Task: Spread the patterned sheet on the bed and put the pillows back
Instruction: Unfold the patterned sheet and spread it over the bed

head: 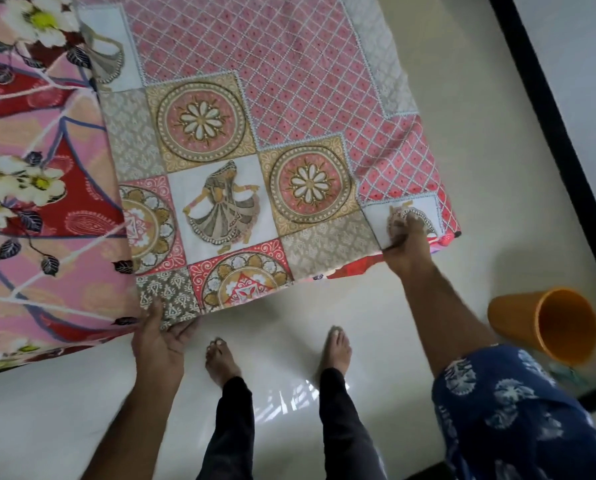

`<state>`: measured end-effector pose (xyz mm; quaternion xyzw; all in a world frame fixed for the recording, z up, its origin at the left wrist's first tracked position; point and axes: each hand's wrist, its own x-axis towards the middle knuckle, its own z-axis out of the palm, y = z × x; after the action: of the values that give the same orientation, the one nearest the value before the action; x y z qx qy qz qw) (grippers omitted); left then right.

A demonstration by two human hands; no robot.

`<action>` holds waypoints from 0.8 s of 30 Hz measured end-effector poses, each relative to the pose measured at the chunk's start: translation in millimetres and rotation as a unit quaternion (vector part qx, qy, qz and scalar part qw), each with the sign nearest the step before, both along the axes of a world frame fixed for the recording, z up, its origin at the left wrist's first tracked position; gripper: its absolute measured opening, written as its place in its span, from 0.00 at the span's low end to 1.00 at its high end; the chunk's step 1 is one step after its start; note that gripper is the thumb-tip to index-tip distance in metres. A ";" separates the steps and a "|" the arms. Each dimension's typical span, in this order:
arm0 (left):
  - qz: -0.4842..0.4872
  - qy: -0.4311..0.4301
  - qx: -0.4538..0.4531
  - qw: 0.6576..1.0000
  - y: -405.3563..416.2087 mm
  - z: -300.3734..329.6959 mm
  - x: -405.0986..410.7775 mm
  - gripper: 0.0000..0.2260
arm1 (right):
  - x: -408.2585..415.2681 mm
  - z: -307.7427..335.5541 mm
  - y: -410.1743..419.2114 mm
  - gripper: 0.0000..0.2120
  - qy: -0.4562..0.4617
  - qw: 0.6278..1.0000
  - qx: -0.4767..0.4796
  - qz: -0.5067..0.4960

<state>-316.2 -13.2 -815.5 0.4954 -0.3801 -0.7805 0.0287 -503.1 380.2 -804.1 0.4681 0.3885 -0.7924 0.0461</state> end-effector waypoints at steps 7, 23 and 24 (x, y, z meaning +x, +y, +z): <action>-0.053 -0.067 -0.020 0.996 84.1 -4.7 -17.9 0.28 | -25.3 -15.8 85.8 0.23 -0.074 0.992 0.025 0.097; -0.056 -0.136 -0.297 0.943 144.2 28.6 -13.3 0.14 | 23.3 34.5 166.1 0.17 -0.065 0.940 0.199 0.269; -0.055 -0.131 -0.299 0.944 150.0 28.6 -5.1 0.14 | 30.8 36.3 170.5 0.17 -0.067 0.939 0.201 0.270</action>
<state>-321.3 136.8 -786.9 0.5402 -0.6231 -0.5595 0.0826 -472.3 550.8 -767.7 0.3967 0.6476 -0.6223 0.1894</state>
